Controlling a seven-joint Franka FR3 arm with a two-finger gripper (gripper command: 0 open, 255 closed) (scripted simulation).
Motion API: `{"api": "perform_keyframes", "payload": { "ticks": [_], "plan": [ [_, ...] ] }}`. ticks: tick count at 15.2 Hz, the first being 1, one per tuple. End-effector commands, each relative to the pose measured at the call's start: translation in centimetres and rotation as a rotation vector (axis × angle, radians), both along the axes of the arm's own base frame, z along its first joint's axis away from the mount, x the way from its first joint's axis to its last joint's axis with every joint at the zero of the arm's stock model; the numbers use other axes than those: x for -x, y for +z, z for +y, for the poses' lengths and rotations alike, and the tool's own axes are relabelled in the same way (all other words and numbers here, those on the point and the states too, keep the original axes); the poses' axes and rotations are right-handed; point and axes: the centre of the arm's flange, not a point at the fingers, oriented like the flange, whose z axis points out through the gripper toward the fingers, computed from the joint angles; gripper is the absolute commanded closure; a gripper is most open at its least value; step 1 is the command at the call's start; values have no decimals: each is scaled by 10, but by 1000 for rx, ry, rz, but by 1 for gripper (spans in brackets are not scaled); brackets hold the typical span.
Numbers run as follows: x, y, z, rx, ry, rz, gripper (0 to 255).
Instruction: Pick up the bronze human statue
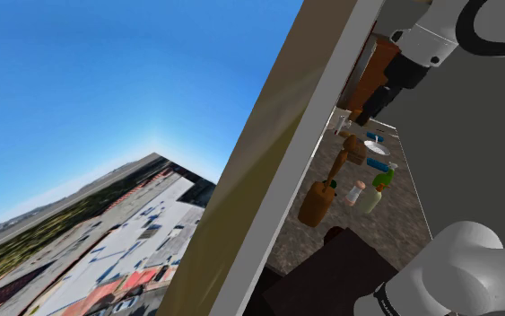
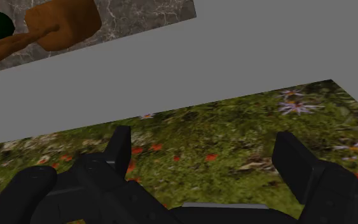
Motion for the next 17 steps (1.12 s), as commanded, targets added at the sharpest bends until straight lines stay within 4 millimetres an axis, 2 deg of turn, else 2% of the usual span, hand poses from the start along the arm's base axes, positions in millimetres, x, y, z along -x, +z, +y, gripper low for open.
{"api": "perform_keyframes", "payload": {
  "ticks": [1,9,17],
  "plan": [
    [0,0,0,0,0,0,0],
    [-60,-60,-57,-16,-247,-25,0],
    [-105,-121,-126,-32,-494,-50,0]
  ]
}}
